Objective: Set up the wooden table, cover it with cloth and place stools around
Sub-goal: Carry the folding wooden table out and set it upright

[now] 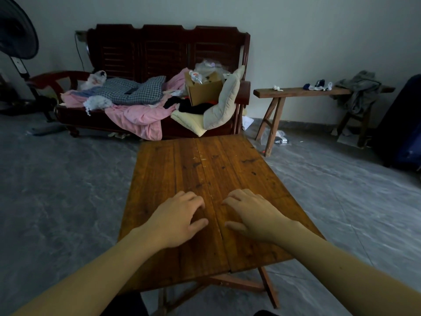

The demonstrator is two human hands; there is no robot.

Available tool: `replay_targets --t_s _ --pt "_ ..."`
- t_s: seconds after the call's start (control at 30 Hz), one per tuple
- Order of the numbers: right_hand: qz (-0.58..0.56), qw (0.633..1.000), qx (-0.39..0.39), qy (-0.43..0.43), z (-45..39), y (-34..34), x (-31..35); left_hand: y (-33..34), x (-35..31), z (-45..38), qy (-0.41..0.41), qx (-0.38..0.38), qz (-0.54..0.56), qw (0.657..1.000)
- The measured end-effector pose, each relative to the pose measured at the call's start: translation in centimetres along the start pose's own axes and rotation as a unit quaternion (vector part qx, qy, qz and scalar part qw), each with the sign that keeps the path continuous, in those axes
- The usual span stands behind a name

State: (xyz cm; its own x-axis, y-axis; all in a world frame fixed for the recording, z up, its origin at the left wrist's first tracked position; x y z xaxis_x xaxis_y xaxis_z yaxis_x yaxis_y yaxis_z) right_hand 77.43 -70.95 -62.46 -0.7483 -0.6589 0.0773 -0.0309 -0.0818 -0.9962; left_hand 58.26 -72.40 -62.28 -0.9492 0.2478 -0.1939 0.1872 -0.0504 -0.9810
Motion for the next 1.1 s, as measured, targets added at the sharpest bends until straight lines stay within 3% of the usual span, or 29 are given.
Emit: replay_targets --t_s 0.33,0.4,0.5,0.57,0.8,1.1 --pt "-0.086 0.985 -0.040 0.142 -6.6 2.7 -1.4 0.4 6.8 -7.3 -0.125 0.026 -0.015 0.992" --pt "-0.073 0.984 -0.036 0.158 -9.2 3.0 -1.6 0.1 8.8 -9.4 -0.139 0.091 -0.038 0.985" --pt "-0.113 0.974 0.019 0.196 -12.6 2.9 -2.0 -0.3 11.5 -11.0 -0.158 0.261 -0.046 0.951" --pt "-0.142 0.961 0.072 0.224 -13.9 3.1 -2.2 -0.3 12.6 -11.5 -0.167 0.304 -0.048 0.937" --pt "-0.147 0.952 0.093 0.253 -14.0 3.3 -1.9 -0.2 12.6 -12.0 -0.163 0.260 -0.042 0.951" --pt "-0.195 0.931 0.130 0.278 -16.1 1.4 -2.5 -0.1 13.3 -13.2 -0.177 0.278 -0.038 0.943"
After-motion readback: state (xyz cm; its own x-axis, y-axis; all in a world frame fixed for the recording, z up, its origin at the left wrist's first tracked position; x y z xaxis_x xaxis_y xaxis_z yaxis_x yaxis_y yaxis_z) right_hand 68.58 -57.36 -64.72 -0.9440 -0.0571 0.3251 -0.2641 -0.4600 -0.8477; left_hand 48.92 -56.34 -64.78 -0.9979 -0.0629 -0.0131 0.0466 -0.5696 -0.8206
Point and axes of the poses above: each hand's wrist, its own z-axis away from the middle knuckle, its own y-axis out of the palm, x = y × z, the point moved 3 cm from there along -z, towards the middle knuckle, and after that the axes turned 9 degrees about -y, right-handed, at the moved point
